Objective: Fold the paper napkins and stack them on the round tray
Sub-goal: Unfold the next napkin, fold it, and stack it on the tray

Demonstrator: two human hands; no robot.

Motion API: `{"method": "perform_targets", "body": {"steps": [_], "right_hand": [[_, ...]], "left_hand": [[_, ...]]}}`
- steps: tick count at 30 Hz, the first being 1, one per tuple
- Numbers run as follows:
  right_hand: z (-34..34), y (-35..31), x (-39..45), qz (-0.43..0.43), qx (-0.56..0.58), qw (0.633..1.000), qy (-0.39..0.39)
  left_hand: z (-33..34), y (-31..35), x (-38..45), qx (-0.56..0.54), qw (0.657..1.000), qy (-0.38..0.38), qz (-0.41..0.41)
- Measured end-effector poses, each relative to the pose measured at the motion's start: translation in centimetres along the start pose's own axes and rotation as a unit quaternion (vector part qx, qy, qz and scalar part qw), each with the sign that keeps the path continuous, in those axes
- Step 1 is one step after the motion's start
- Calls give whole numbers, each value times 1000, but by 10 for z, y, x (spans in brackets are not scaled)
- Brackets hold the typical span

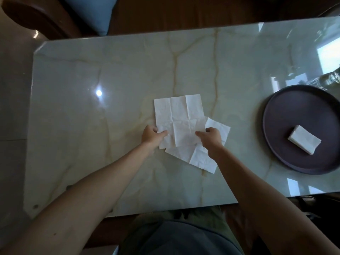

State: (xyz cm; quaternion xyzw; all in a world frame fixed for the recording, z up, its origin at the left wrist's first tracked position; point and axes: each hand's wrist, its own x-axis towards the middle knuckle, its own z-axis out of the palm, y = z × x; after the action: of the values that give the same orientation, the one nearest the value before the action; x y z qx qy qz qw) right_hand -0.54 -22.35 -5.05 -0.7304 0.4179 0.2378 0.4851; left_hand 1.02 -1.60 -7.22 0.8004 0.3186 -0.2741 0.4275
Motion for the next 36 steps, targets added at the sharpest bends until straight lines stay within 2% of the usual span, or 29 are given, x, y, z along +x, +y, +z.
{"method": "perform_targets", "body": {"steps": [6,8,10,12,15,17,21,30,33,36], "right_hand": [[-14,-20,-17,-65,28,997,-24],[-23,-31,-24,-63,89,993,-49],[-32,-41,-31,-26,197,976,-84],[-41,-49,-37,3,263,960,-94],[-53,-54,-43,46,278,955,-95],[-58,-51,-43,83,290,949,-91],[-70,-44,-38,133,270,951,-76],[-82,-28,-16,167,247,953,-54],[-84,-33,-6,158,255,952,-54],[-84,-41,2,114,310,940,-83]], "left_hand": [[-7,2,10,-53,998,-17,0],[-9,8,9,-83,996,-20,-5],[-8,12,9,-106,994,-24,-8],[-6,18,5,-150,986,-71,-26],[0,26,-4,-253,946,-180,-92],[5,28,-11,-272,935,-203,-101],[16,27,-14,-276,942,-174,-75],[33,17,-24,-146,984,-101,-12],[39,21,-24,-160,983,-87,-15],[40,30,-22,-233,970,-64,-29]]}}
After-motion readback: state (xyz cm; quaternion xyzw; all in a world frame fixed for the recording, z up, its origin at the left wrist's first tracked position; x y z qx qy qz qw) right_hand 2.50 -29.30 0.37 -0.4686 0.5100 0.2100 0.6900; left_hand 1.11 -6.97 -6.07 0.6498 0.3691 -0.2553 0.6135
